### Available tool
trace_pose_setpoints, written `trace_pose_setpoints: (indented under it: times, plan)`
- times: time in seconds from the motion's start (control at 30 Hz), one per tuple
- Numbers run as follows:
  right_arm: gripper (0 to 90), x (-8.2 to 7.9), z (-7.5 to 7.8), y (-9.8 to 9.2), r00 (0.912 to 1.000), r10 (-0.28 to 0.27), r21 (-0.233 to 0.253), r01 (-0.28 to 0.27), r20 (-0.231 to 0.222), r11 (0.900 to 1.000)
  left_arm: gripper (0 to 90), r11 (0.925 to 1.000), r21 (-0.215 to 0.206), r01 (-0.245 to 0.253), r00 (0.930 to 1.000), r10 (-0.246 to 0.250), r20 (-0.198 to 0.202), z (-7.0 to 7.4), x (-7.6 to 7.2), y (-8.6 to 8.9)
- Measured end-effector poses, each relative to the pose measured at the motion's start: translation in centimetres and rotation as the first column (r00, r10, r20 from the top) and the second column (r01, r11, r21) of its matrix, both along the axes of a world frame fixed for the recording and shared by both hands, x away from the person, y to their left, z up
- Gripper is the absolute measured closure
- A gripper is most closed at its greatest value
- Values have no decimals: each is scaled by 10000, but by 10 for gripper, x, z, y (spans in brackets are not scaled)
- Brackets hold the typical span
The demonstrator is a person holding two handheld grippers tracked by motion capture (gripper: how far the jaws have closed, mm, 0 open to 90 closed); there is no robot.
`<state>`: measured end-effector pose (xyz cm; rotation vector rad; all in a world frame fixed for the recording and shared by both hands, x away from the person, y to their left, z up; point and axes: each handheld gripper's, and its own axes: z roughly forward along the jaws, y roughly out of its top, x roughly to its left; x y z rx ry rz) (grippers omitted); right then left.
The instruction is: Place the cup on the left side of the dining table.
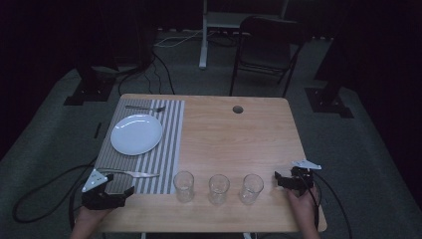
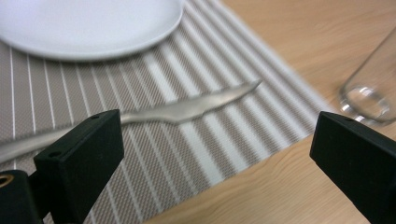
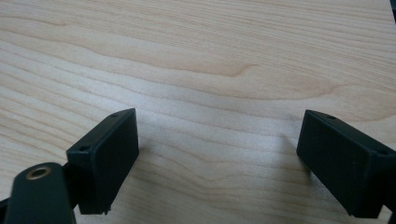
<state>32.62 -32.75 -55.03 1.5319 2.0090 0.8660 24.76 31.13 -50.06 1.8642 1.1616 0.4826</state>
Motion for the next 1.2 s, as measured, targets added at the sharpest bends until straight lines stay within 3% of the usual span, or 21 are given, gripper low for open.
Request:
trace_pose_setpoints:
  times: [0.1, 0.33, 0.5, 0.63, 0.77, 0.87, 1.2]
  plan:
    - [124, 0, 0, 0, 10000, -11, 6, 11, -3, 10000, 47, 9996, -105, 279, 9991, -275, 320, 9, -3, -3]
    - [125, 0, 0, 0, 10000, -35, 5, 35, -1, 10000, 47, 9985, -127, 527, 9978, -521, 411, 14, -1, -10]
    - [124, 0, 0, 0, 10000, -33, -2, 33, 1, 10000, 47, 9946, -200, 1020, 9941, -1011, 386, 15, 4, -23]
    - [124, 0, 0, 0, 10000, -35, 3, 35, 0, 10000, 47, 9874, -434, 1523, 9873, -1500, 522, 21, 3, -33]
    - [124, 0, 0, 0, 10000, -34, 3, 34, 0, 10000, 47, 9816, -294, 1884, 9798, -1859, 733, 28, 3, -44]
    - [124, 0, 0, 0, 10000, -36, 5, 36, 1, 10000, 47, 9789, -418, 2002, 9775, -1966, 760, 29, 4, -48]
    - [124, 0, 0, 0, 10000, -34, 2, 34, 2, 10000, 47, 9538, -645, 2935, 9538, -2877, 866, 36, 8, -69]
